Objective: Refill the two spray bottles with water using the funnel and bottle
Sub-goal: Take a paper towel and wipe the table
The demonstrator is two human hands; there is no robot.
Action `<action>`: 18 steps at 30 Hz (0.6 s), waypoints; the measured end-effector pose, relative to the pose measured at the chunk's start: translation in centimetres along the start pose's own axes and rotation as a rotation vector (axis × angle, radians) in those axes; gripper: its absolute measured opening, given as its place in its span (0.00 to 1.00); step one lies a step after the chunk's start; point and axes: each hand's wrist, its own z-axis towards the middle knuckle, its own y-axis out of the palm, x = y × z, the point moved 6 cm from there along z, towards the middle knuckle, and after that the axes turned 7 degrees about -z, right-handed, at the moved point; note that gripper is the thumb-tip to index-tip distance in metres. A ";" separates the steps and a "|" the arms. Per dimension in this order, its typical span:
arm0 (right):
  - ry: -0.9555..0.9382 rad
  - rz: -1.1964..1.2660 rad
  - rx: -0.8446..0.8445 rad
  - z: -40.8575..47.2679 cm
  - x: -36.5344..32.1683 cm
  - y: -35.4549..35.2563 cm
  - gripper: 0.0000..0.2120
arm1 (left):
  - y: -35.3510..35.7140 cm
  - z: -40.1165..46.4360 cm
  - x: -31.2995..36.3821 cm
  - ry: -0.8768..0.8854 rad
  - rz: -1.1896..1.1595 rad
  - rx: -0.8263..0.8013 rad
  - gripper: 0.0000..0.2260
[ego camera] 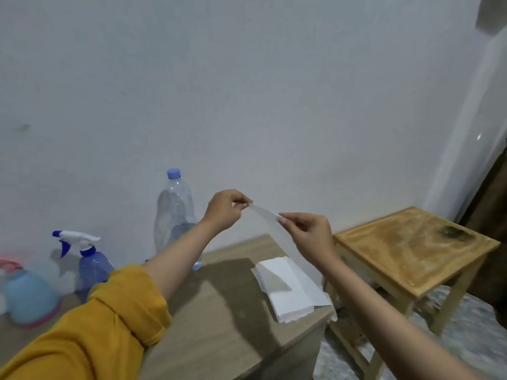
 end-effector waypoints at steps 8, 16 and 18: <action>-0.001 -0.005 -0.105 -10.7 -4.7 15.6 0.05 | -12.2 -10.1 -9.5 -0.145 0.028 -0.064 0.07; -0.004 0.019 -0.098 -25.2 -14.4 34.6 0.05 | -30.3 -25.8 -19.8 -0.229 0.152 -0.134 0.07; 0.004 0.021 -0.136 -28.8 -17.1 39.1 0.05 | -34.7 -29.8 -22.6 -0.271 0.175 -0.130 0.07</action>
